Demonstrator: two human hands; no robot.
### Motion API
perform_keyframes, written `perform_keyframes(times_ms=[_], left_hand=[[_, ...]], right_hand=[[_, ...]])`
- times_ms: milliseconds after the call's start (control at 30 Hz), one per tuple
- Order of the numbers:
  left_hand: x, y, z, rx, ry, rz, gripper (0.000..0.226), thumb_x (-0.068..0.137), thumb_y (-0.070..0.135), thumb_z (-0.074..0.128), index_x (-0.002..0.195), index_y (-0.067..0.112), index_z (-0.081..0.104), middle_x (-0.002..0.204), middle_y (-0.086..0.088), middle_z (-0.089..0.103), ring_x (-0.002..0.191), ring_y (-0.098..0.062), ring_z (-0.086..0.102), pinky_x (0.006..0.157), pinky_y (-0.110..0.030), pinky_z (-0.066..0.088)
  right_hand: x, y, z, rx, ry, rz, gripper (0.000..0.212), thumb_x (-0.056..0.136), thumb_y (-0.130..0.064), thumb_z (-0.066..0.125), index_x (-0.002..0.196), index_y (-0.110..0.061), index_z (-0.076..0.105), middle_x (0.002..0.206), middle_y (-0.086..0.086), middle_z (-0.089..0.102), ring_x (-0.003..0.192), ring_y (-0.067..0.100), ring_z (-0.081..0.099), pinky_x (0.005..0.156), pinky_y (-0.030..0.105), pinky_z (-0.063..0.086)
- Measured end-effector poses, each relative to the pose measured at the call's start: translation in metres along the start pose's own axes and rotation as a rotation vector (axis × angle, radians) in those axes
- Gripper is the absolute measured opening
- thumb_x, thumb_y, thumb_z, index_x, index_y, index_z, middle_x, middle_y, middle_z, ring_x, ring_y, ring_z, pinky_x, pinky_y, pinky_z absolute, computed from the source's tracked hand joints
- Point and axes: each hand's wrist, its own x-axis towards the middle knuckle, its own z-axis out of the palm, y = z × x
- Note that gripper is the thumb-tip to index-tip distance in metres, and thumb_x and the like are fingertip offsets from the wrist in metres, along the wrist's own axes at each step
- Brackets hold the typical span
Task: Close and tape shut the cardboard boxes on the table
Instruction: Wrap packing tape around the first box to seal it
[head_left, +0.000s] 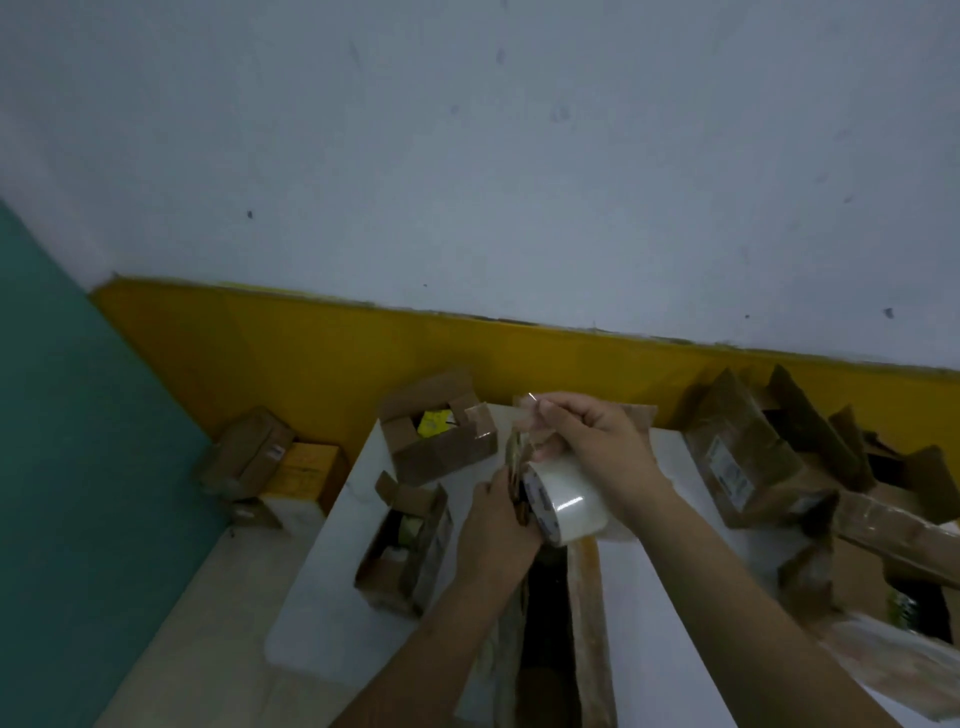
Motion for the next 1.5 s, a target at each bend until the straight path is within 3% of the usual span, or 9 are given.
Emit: perform_keyframes(times_ms=[267,333,467,633,900,1033,1167,1267,1500], left_hand=[[0.005,-0.01,-0.023,-0.187,0.098,-0.036,0.011,0.098,0.026,0.058,0.107,0.026,0.064,0.102,0.003,0.068,0.088,-0.007,0.06,0.082,-0.026,0.051],[0.005,-0.015,-0.027,-0.326,0.074,-0.094,0.016,0.097,0.026,0.059,0.109,0.025,0.068,0.098,0.008,0.069,0.087,-0.002,0.062,0.078,-0.021,0.051],[0.0,-0.021,-0.026,-0.64,0.009,-0.274,0.015,0.093,0.031,0.065,0.099,0.022,0.076,0.094,-0.004,0.076,0.095,-0.025,0.07,0.088,-0.042,0.057],[-0.002,-0.02,-0.027,-0.735,-0.022,-0.339,0.014,0.096,0.024,0.061,0.089,0.024,0.073,0.082,0.003,0.076,0.082,-0.016,0.07,0.072,-0.028,0.057],[-0.012,-0.007,-0.021,-0.733,-0.034,-0.302,0.022,0.103,0.03,0.046,0.094,0.026,0.066,0.095,-0.001,0.069,0.092,-0.018,0.064,0.083,-0.032,0.052],[-0.019,0.003,-0.004,-0.726,-0.07,-0.248,0.028,0.106,0.031,0.039,0.113,0.026,0.066,0.108,0.002,0.068,0.102,-0.015,0.064,0.08,-0.019,0.051],[-0.021,0.006,0.013,-0.651,-0.068,-0.171,0.012,0.1,0.042,0.047,0.107,0.05,0.054,0.103,0.019,0.065,0.092,0.004,0.062,0.082,-0.018,0.051],[-0.019,0.013,0.021,-0.606,-0.09,-0.175,0.005,0.096,0.044,0.052,0.099,0.04,0.054,0.088,0.018,0.062,0.083,0.001,0.064,0.065,-0.006,0.046],[-0.016,0.019,0.04,-0.568,-0.102,-0.177,0.012,0.092,0.022,0.067,0.102,0.026,0.062,0.093,0.014,0.064,0.077,0.015,0.06,0.071,-0.008,0.046]], right_hand=[[0.034,0.011,0.004,0.022,-0.304,0.091,0.021,0.1,-0.014,0.053,0.097,-0.013,0.074,0.094,0.013,0.076,0.058,0.011,0.066,0.06,0.019,0.053],[0.039,0.022,0.005,-0.041,-0.391,0.119,0.022,0.1,-0.016,0.054,0.105,-0.007,0.073,0.098,0.015,0.075,0.059,0.012,0.067,0.063,0.019,0.054],[0.047,0.037,0.004,-0.086,-0.423,0.142,0.024,0.1,-0.017,0.055,0.111,-0.004,0.071,0.098,0.016,0.075,0.058,0.009,0.065,0.065,0.02,0.054],[0.06,0.032,0.013,-0.169,-0.611,0.092,0.026,0.101,-0.021,0.054,0.113,-0.004,0.07,0.103,0.015,0.074,0.063,0.011,0.066,0.067,0.021,0.055],[0.077,0.029,0.023,-0.458,-0.829,0.21,0.024,0.1,-0.023,0.056,0.11,-0.007,0.072,0.102,0.005,0.076,0.066,0.008,0.067,0.066,0.016,0.053],[0.081,0.023,0.009,-0.464,-0.865,0.292,0.024,0.1,-0.022,0.057,0.11,-0.007,0.072,0.102,0.004,0.076,0.061,0.008,0.064,0.067,0.02,0.055],[0.084,0.014,-0.006,-0.594,-0.905,0.37,0.024,0.099,-0.026,0.058,0.109,-0.011,0.073,0.103,-0.002,0.076,0.063,0.007,0.061,0.07,0.02,0.051],[0.086,0.011,-0.012,-0.778,-0.948,0.429,0.023,0.099,-0.028,0.058,0.107,-0.013,0.074,0.104,-0.002,0.075,0.064,0.004,0.063,0.067,0.016,0.048],[0.093,0.017,-0.023,-0.868,-0.917,0.537,0.024,0.097,-0.021,0.062,0.113,-0.006,0.071,0.104,0.002,0.076,0.066,0.005,0.068,0.063,0.015,0.052]])
